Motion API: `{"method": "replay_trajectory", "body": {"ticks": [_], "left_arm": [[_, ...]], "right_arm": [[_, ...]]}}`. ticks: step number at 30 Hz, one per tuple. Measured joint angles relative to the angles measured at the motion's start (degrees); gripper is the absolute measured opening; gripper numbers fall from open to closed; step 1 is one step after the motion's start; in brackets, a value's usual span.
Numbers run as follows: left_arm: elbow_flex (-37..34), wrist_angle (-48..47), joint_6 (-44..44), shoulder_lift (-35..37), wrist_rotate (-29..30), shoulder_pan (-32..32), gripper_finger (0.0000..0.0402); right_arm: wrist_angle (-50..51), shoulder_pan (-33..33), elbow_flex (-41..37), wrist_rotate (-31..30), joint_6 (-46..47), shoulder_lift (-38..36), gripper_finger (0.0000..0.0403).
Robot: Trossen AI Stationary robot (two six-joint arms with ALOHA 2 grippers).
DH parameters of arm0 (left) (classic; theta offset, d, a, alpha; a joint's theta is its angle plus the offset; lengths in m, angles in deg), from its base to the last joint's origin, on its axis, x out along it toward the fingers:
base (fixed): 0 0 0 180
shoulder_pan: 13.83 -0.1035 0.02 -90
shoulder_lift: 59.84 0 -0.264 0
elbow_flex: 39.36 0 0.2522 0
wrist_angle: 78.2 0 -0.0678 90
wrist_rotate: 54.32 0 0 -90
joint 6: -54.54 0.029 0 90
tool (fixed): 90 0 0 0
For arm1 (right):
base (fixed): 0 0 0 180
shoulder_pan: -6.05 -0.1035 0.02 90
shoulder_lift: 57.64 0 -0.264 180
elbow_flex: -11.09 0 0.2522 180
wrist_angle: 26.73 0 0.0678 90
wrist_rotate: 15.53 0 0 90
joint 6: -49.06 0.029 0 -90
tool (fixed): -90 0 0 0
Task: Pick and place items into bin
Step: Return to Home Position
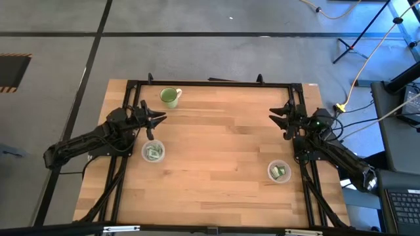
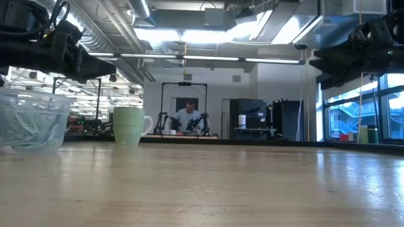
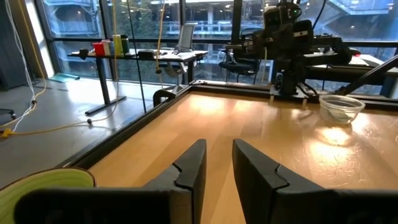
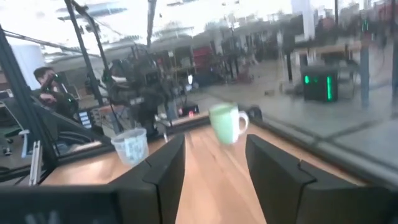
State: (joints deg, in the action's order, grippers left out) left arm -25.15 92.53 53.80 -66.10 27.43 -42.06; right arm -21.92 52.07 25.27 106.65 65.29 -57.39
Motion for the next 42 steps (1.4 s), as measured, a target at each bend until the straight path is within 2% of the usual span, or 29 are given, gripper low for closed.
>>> {"method": "replay_trajectory", "body": {"ticks": [3,42], "left_arm": [[0.0,0.0,0.0,0.0,0.0,0.0,0.0074],[0.0,0.0,0.0,0.0,0.0,0.0,0.0075]], "right_arm": [[4.5,0.0,0.0,0.3,0.0,0.1,0.0172],[4.1,0.0,0.0,0.5,-0.1,0.2,0.0172]]}}
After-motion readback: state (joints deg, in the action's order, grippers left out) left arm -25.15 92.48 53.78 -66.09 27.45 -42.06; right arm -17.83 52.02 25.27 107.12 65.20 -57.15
